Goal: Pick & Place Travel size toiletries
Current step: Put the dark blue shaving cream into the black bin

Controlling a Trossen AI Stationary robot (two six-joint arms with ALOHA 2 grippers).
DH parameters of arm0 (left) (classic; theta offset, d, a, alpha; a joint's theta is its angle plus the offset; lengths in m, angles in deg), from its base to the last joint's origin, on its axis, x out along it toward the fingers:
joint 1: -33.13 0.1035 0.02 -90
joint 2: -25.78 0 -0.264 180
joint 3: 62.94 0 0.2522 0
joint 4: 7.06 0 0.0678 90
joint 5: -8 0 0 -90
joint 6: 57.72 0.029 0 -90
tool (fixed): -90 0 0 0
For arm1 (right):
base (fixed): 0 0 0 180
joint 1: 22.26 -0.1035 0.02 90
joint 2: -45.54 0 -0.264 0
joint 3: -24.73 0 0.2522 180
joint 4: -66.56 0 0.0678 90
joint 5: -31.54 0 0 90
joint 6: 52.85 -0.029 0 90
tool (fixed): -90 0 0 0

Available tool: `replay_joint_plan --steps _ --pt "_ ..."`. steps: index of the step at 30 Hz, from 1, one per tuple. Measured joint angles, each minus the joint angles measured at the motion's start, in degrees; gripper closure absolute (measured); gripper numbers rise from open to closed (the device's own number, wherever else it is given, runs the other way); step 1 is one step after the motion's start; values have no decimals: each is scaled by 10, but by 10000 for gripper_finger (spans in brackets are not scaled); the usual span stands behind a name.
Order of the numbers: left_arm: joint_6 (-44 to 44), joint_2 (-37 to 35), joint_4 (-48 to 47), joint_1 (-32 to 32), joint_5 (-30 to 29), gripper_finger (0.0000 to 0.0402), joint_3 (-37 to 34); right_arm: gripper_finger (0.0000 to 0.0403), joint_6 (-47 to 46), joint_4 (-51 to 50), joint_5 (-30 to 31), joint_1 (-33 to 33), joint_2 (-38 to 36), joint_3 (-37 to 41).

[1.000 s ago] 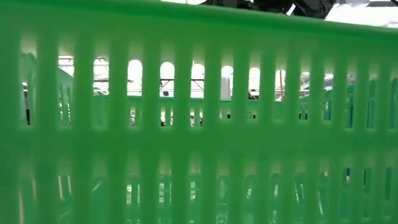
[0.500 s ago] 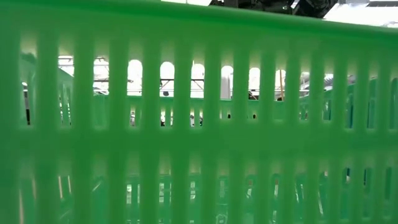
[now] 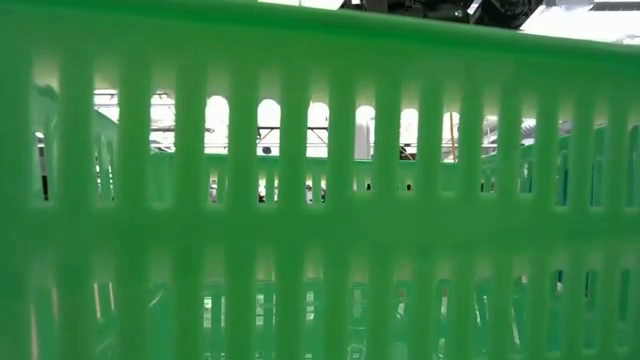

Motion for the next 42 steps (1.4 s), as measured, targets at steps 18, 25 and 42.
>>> replay_joint_plan --steps 18,25,42 --pt "-136 0 -3 -1 -50 239 0 282 -17 -16 3 1 -1 0" --pt "-86 -44 -2 -6 -76 97 1 285 -30 -90 7 11 -51 0" --pt "-208 -190 -373 -10 -405 52 1 285 -89 -322 149 132 -87 2"
